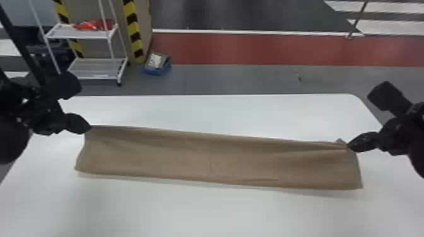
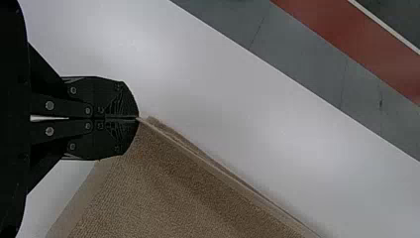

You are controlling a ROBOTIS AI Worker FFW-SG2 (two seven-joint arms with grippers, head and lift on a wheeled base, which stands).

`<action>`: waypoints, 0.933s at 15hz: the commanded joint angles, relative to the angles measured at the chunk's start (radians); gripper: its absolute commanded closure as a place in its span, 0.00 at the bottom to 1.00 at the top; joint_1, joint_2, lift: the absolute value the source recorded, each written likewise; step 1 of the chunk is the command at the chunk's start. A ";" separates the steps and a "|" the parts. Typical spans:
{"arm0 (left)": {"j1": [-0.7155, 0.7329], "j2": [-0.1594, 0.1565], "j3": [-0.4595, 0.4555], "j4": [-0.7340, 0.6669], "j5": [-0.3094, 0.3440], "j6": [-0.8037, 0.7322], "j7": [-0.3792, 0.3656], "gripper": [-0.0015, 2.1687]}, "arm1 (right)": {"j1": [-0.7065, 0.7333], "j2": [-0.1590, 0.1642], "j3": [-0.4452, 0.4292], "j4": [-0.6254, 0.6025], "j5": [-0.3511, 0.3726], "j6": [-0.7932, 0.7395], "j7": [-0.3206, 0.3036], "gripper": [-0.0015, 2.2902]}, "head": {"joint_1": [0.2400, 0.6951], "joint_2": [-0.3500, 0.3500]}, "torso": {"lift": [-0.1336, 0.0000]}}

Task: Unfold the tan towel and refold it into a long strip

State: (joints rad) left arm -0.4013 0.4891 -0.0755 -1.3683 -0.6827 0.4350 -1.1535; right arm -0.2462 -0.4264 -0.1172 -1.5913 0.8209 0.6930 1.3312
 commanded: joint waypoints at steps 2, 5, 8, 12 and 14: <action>-0.001 -0.001 -0.003 0.000 -0.001 0.000 0.000 0.66 | -0.008 0.008 0.024 0.021 0.020 -0.009 -0.004 0.51 | 1.00 0.45 | 0.06; 0.001 -0.001 -0.003 0.000 -0.001 0.000 -0.002 0.66 | -0.004 0.017 0.039 0.021 0.049 0.040 -0.099 0.00 | 1.00 0.45 | 0.06; 0.004 -0.003 -0.006 0.000 0.000 0.000 0.000 0.66 | 0.013 0.018 0.037 0.014 0.058 0.052 -0.155 0.01 | 1.00 0.43 | 0.06; 0.044 -0.010 0.025 -0.031 0.037 0.006 0.058 0.37 | 0.084 0.014 -0.007 -0.104 0.044 0.110 -0.164 0.02 | 1.00 0.41 | 0.06; 0.105 -0.010 0.074 -0.087 0.081 0.006 0.121 0.00 | 0.160 0.011 -0.058 -0.200 0.040 0.122 -0.164 0.02 | 1.00 0.41 | 0.06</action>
State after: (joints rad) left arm -0.3291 0.4792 -0.0269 -1.4244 -0.6269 0.4399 -1.0418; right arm -0.1359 -0.4136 -0.1409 -1.7279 0.8646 0.8060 1.1674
